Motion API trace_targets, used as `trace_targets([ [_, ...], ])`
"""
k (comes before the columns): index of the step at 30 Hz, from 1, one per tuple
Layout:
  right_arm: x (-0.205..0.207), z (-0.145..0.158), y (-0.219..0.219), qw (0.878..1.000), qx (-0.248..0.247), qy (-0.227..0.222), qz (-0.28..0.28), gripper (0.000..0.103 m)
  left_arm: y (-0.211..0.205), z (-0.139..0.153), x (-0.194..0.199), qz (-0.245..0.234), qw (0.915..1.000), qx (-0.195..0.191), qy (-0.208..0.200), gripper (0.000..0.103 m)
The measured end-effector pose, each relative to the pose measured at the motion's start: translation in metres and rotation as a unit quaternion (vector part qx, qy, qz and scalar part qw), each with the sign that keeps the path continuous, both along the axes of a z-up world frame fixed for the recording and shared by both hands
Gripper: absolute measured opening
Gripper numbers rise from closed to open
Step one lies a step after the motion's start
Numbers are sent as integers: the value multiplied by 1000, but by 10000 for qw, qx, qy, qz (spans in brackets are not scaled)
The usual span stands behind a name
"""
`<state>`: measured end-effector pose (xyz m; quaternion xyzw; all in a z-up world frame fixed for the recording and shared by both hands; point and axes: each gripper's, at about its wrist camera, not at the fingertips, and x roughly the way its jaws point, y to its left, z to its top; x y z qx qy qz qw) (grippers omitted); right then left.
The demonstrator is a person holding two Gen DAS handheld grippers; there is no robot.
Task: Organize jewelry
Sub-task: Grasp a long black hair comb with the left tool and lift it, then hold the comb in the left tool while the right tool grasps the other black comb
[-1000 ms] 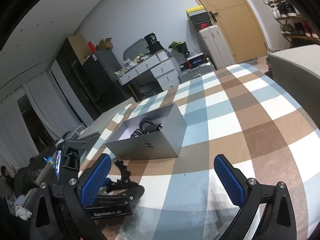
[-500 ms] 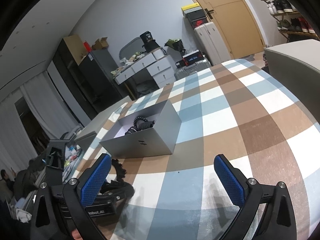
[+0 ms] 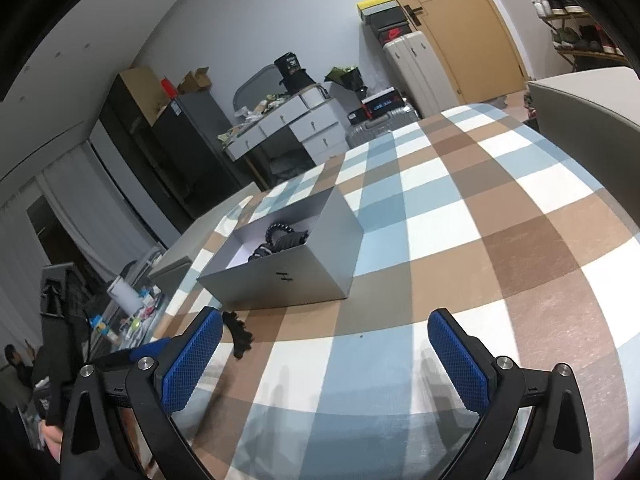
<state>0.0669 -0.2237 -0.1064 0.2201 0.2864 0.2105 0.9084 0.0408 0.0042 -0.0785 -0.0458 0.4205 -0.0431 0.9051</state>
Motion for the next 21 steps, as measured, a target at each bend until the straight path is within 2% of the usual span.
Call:
trace_targets([
  [3,3,1,16,9996,-102,128,234,103,19,5,-4,131,9997,-174,-113,92],
  [12,23,2,92,9910,-684,457,1059,103,70,9,-16,656,9959,-288,-550,92],
  [18,48,-5,133,9829,-1268,730,1118,102,96,4,-18,828,9940,-434,-569,92],
  [21,53,-8,151,9781,-1586,761,1111,98,107,1,-19,912,9931,-434,-596,92],
])
